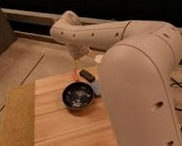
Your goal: Move the arm in a circular motion
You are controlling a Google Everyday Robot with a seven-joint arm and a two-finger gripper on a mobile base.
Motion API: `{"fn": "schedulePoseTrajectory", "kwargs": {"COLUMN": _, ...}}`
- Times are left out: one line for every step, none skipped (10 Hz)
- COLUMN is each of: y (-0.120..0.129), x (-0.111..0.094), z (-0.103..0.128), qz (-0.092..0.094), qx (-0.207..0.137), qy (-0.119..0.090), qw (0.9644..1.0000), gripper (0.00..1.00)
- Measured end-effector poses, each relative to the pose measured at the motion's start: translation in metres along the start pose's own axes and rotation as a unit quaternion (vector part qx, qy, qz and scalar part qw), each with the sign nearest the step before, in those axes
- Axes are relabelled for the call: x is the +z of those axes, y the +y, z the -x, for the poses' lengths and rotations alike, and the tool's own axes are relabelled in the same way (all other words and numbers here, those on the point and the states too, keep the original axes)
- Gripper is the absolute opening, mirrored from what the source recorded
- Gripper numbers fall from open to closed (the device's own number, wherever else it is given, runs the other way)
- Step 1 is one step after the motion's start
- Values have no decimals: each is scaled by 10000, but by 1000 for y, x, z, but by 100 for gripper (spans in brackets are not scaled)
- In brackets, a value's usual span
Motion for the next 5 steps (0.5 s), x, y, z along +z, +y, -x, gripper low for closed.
{"fn": "schedulePoseTrajectory", "kwargs": {"y": 9, "x": -4, "z": 15, "qz": 58, "qx": -207, "qy": -71, "qw": 9997, "gripper": 65}}
{"fn": "schedulePoseTrajectory", "kwargs": {"y": 20, "x": -5, "z": 22, "qz": 108, "qx": -371, "qy": -104, "qw": 9992, "gripper": 65}}
{"fn": "schedulePoseTrajectory", "kwargs": {"y": 35, "x": -5, "z": 30, "qz": 163, "qx": -591, "qy": -129, "qw": 9980, "gripper": 65}}
{"fn": "schedulePoseTrajectory", "kwargs": {"y": 57, "x": -5, "z": 38, "qz": 229, "qx": -889, "qy": -146, "qw": 9957, "gripper": 65}}
{"fn": "schedulePoseTrajectory", "kwargs": {"y": 73, "x": -5, "z": 42, "qz": 271, "qx": -1074, "qy": -155, "qw": 9937, "gripper": 65}}
